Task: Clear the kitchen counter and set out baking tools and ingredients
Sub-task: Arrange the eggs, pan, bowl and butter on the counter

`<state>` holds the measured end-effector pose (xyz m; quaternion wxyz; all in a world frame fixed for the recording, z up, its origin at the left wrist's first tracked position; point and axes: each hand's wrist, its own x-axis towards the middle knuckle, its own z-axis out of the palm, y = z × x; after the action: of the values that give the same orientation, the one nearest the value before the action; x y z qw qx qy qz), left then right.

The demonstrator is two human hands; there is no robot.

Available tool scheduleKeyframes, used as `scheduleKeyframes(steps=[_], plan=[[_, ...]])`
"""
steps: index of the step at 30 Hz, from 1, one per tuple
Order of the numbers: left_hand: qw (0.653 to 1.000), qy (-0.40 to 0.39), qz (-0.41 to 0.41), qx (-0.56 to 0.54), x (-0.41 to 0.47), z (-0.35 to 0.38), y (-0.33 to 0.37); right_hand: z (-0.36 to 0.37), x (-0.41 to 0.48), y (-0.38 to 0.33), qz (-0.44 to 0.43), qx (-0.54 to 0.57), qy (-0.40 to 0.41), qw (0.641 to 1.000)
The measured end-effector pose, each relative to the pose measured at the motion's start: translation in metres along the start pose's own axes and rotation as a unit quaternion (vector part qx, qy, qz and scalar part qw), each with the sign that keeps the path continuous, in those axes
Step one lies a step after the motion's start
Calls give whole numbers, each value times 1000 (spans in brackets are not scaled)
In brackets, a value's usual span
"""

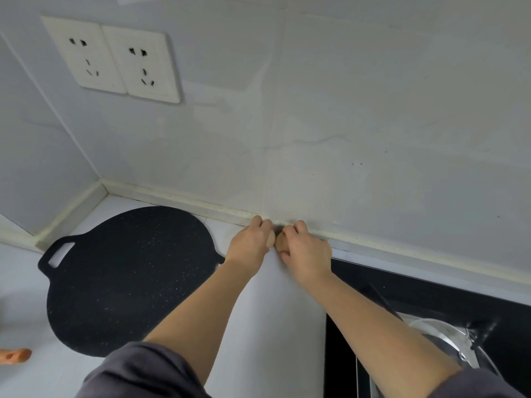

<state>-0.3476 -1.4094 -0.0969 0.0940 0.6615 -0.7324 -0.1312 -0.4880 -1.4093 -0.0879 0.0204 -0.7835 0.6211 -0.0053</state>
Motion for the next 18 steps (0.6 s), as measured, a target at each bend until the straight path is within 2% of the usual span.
scheduleKeyframes(steps=[18], plan=[[1000,6,11,15,-3,0,-3,-4,1,-6,17,-26,-3,1000]])
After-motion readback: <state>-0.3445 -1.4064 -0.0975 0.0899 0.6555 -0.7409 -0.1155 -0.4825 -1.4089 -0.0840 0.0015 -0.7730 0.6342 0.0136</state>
